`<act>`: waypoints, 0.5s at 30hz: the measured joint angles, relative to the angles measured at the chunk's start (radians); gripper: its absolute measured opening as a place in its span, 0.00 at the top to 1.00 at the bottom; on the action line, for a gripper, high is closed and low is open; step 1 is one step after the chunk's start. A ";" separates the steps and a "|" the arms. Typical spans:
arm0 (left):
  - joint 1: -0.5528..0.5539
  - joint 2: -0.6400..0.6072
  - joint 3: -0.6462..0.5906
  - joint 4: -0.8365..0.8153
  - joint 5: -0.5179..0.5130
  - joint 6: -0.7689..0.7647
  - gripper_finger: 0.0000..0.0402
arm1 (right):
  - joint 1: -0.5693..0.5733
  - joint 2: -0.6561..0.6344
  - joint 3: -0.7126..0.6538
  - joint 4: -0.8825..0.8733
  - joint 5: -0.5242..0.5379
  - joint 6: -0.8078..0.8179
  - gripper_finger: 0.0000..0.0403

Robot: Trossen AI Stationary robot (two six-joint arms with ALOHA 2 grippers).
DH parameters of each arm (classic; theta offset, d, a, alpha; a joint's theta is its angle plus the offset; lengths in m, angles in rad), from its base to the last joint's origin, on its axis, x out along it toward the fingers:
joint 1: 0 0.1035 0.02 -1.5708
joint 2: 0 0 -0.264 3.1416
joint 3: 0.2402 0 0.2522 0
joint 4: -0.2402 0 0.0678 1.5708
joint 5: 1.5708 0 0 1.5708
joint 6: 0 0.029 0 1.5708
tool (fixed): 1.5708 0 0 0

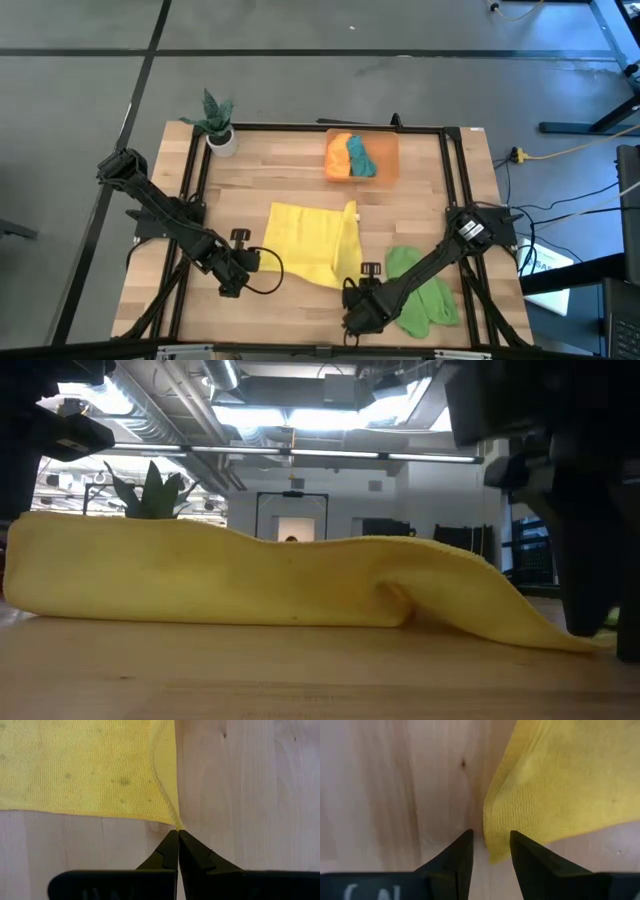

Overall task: Roll microfiber towels into tight, uniform cylinder then place into a basket
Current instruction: Roll the yellow microfiber towel

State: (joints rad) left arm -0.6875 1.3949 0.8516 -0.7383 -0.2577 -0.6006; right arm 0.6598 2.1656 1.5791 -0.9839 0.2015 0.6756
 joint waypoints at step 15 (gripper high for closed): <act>0.000 0.000 0.000 0.000 0.000 0.000 1.00 | -0.003 0.029 0.006 -0.040 0.044 0.058 0.67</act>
State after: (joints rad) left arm -0.6876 1.3949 0.8516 -0.7383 -0.2573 -0.6010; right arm 0.6565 2.1948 1.5848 -1.0240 0.2453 0.7338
